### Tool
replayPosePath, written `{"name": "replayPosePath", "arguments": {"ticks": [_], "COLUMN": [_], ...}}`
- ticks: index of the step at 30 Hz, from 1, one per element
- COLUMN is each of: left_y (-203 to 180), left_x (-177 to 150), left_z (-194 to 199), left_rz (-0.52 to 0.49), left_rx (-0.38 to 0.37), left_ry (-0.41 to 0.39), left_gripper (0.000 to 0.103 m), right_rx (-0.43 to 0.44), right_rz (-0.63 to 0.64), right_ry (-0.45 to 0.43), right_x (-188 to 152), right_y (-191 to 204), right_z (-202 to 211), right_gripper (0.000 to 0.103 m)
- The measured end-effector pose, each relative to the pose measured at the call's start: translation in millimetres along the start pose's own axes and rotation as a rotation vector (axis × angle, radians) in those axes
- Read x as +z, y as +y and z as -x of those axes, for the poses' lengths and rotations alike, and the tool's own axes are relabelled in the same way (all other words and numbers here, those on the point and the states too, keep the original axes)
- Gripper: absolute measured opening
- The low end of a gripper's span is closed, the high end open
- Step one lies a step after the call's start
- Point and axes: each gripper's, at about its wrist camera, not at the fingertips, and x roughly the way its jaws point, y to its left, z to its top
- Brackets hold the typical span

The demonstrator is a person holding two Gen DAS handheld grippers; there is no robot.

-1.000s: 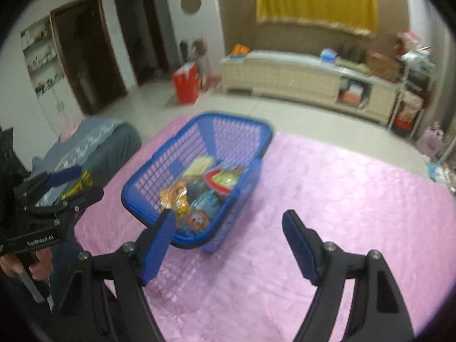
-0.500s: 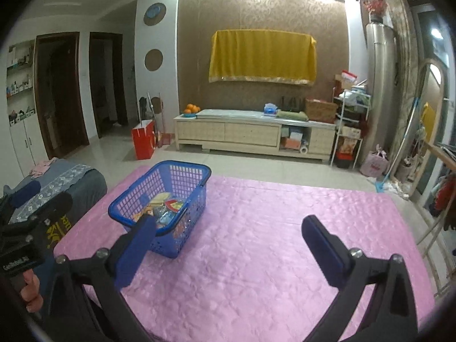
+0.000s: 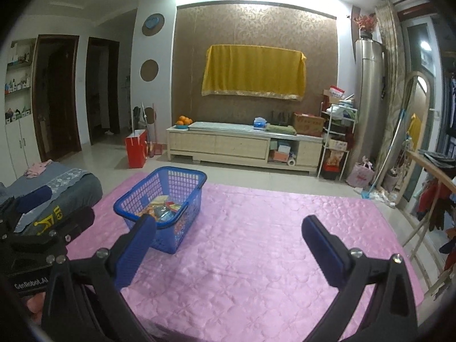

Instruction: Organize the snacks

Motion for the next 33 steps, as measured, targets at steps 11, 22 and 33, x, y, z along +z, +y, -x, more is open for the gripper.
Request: {"name": "replayPosePath", "arguments": {"ticks": [11,22,33], "left_y": [0.5,-5.5,-7.8], "left_x": [-5.5,-4.5,-6.2], "left_z": [2.9,11.5,14.9], "left_rz": [-0.009,-0.018,-0.021], "left_rx": [0.004,0.006,0.017], "left_ry": [0.014,-0.006,-0.008], "left_gripper": [0.103,0.103,0.103], "right_rx": [0.0,-0.016,-0.024], "right_rz": [0.001,0.004,0.006], "right_ry": [-0.007,-0.022,-0.024], "right_x": [-2.8,-1.5,-1.9], "right_y": [1.3,1.4,4.6], "right_z": [13.2,22.2,24.7], "right_gripper": [0.103,0.103,0.103]}}
